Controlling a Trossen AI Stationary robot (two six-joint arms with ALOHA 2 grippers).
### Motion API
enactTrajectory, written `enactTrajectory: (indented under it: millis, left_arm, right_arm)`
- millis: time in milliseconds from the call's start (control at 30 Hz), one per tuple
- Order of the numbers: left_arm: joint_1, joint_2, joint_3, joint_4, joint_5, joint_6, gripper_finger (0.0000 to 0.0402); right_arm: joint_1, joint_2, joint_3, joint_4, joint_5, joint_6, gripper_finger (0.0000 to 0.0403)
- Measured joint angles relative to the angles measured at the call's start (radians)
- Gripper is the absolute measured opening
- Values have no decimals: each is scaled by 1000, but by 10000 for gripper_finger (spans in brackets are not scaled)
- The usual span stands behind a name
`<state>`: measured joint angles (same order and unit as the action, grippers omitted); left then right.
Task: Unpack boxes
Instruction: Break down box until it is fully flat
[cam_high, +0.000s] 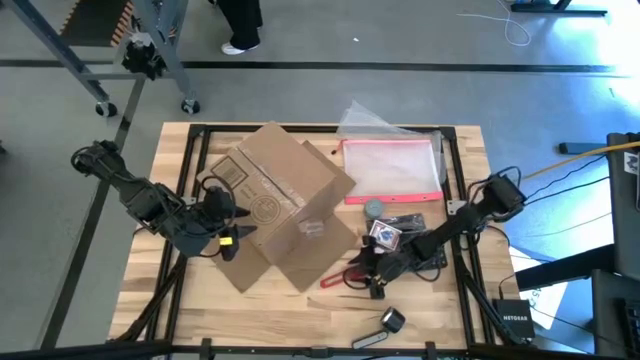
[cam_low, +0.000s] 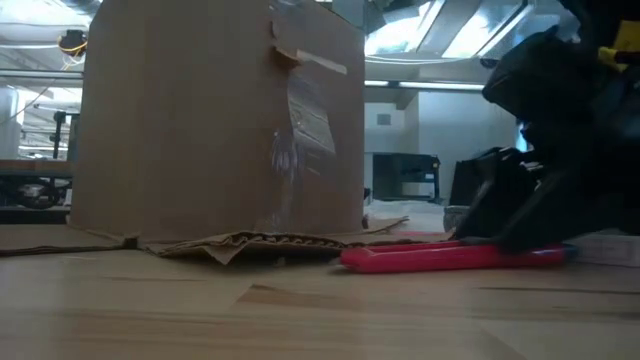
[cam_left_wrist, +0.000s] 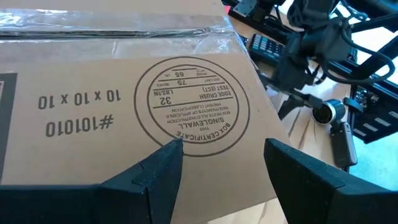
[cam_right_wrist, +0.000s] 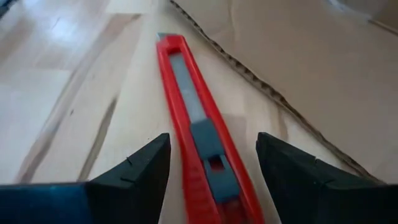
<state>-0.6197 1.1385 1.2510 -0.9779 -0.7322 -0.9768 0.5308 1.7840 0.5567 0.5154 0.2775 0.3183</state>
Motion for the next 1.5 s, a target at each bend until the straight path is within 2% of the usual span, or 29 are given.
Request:
enactTrajectory:
  millis: [133, 333, 433, 667, 867, 1000, 1233, 1500]
  left_arm:
    - [1, 0, 0, 0, 0, -11, 219]
    - [0, 0, 0, 0, 0, -11, 219]
    - [0, 0, 0, 0, 0, -10, 219]
    - [-3, 0, 0, -1, 0, -1, 219]
    - [-3, 0, 0, -1, 0, 15, 219]
    - [-3, 3, 0, -3, 0, 19, 219]
    - [-1, 16, 1, -4, -3, 25, 219]
    - [-1, 16, 1, -5, -2, 16, 219]
  right_arm:
    - [-1, 50, -1, 101, 12, -47, 232]
    - [10, 51, 0, 85, 11, -35, 232]
    - [15, 13, -2, 9, 10, -13, 232]
    - [14, -151, -7, -289, -4, 88, 232]
    - [14, -261, -7, -484, -15, 105, 232]
    - [12, -269, -7, -398, -17, 82, 232]
    - [-5, -172, -5, -211, 43, -120, 232]
    - [-88, -40, -4, -84, -123, -149, 232]
